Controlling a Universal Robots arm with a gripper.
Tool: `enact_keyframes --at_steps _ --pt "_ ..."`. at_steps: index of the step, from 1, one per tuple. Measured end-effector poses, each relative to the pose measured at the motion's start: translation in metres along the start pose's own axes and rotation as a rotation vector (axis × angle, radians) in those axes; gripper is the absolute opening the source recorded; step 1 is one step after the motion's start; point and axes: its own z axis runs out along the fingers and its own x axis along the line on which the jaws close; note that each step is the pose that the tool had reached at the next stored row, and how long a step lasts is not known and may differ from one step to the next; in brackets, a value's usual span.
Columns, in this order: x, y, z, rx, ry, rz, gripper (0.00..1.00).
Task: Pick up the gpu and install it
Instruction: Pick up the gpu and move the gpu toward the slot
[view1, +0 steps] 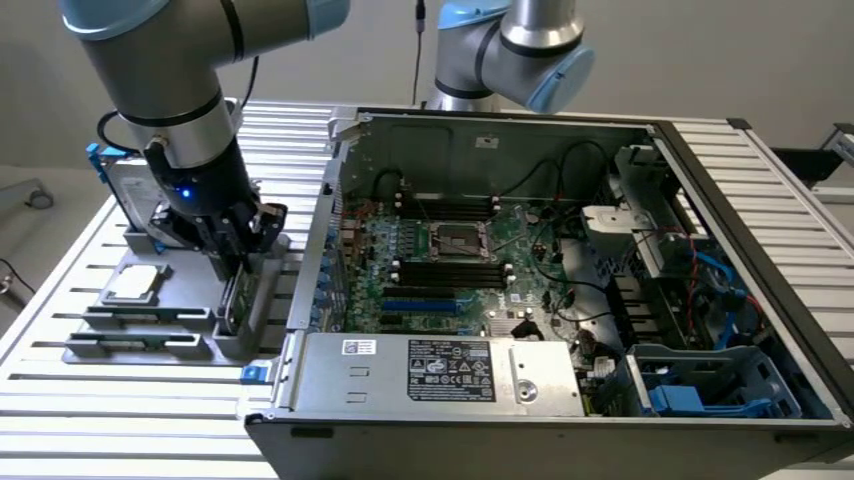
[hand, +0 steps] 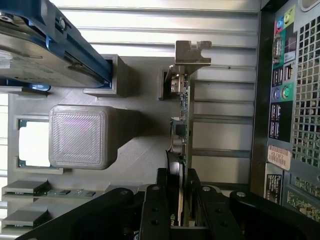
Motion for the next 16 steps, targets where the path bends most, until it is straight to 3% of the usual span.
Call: enact_keyframes --at_steps 10,16 --pt "0.0 0.0001 -0.0019 -0.0006 -0.0006 0.0 0.26" --pt "0.001 0.0017 -0.0265 -0.0015 -0.0001 0.0 0.26"
